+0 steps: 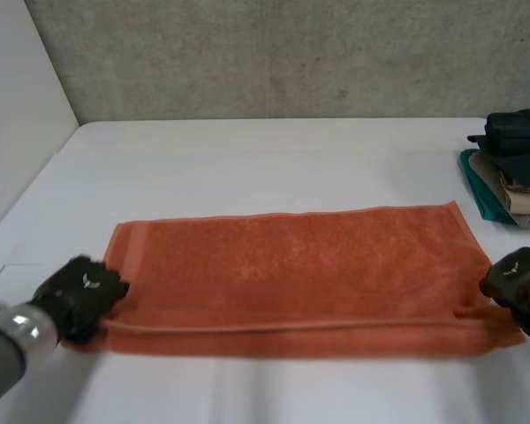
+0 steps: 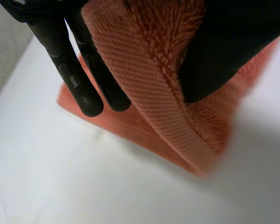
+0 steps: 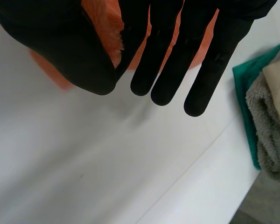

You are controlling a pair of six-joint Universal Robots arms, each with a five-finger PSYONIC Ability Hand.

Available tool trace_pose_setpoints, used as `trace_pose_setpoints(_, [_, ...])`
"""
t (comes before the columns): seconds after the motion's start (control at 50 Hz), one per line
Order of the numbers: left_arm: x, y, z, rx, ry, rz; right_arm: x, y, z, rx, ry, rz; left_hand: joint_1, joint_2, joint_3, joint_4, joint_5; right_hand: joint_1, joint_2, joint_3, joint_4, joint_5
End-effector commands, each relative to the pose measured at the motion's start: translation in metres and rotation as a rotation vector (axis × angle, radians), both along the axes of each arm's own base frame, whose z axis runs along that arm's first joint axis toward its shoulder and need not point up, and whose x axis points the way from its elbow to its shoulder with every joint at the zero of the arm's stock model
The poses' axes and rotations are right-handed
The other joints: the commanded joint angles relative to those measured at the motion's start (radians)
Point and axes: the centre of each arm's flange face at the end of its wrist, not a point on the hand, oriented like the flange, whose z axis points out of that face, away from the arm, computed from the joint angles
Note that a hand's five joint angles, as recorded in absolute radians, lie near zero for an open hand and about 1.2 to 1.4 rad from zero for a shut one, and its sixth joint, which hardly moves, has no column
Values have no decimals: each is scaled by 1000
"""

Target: Fold the laundry.

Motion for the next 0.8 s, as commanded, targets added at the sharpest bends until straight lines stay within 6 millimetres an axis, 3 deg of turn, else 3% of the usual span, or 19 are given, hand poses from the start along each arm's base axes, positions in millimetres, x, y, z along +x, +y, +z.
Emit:
trace_pose_setpoints(0.02, [-36, -58, -16, -128, 1, -85, 13, -51, -8, -122, -34, -90, 233, 198, 203, 196, 242, 290, 218, 205, 199, 213])
trace_pose_setpoints(0.14, [-52, -95, -13, -223, 31, -59, 23, -90, -4, -297, -65, -95, 233, 198, 203, 196, 242, 290, 218, 205, 199, 213])
trace_pose_setpoints(0.24, [-62, -128, -13, -271, 89, 15, 39, -108, -5, -357, -93, -71, 233, 198, 203, 196, 242, 290, 218, 205, 199, 213])
trace_pose_setpoints(0.32, [-68, -136, -20, -271, 92, 34, 42, -119, -8, -370, -98, -85, 233, 198, 203, 196, 242, 290, 218, 205, 199, 213])
trace_pose_setpoints(0.4, [-73, -133, -25, -258, 91, 26, 41, -123, -8, -378, -100, -94, 233, 198, 203, 196, 242, 290, 218, 205, 199, 213])
trace_pose_setpoints(0.42, [-73, -132, -25, -255, 90, 24, 40, -123, -7, -381, -106, -102, 233, 198, 203, 196, 242, 216, 144, 131, 125, 139])
trace_pose_setpoints(0.44, [-74, -130, -26, -251, 89, 21, 39, -123, -8, -375, -115, -114, 233, 198, 203, 196, 242, -189, -261, -274, -280, -266])
trace_pose_setpoints(0.46, [-75, -128, -27, -244, 88, 18, 40, -118, -12, -357, -145, -131, 233, 198, 203, 196, 242, -931, -1003, -1016, -1022, -1009])
trace_pose_setpoints(0.52, [-75, -116, -30, -209, 82, 11, 38, -109, 1, -359, -223, -173, 233, 198, 203, 196, 242, -931, -1003, -1016, -1022, -1009])
trace_pose_setpoints(0.54, [-75, -113, -28, -207, 83, 8, 36, -98, 22, -385, -278, -193, 233, 198, 203, 196, 242, -931, -1003, -1016, -1022, -1009])
trace_pose_setpoints(0.62, [-73, -105, -16, -216, 92, 9, 32, -62, 64, -431, -402, -217, 233, 198, 203, 196, 242, -931, -1003, -1016, -1022, -1009])
trace_pose_setpoints(0.66, [-72, -102, -16, -212, 95, 11, 31, -50, 68, -420, -437, -226, 233, 198, 203, 196, 242, -931, -1003, -1016, -1022, -1009])
trace_pose_setpoints(0.8, [-72, -103, -14, -215, 99, 14, 24, 16, 50, -191, -502, -325, 233, 198, 203, 196, 242, -931, -1003, -1016, -1022, -1009])
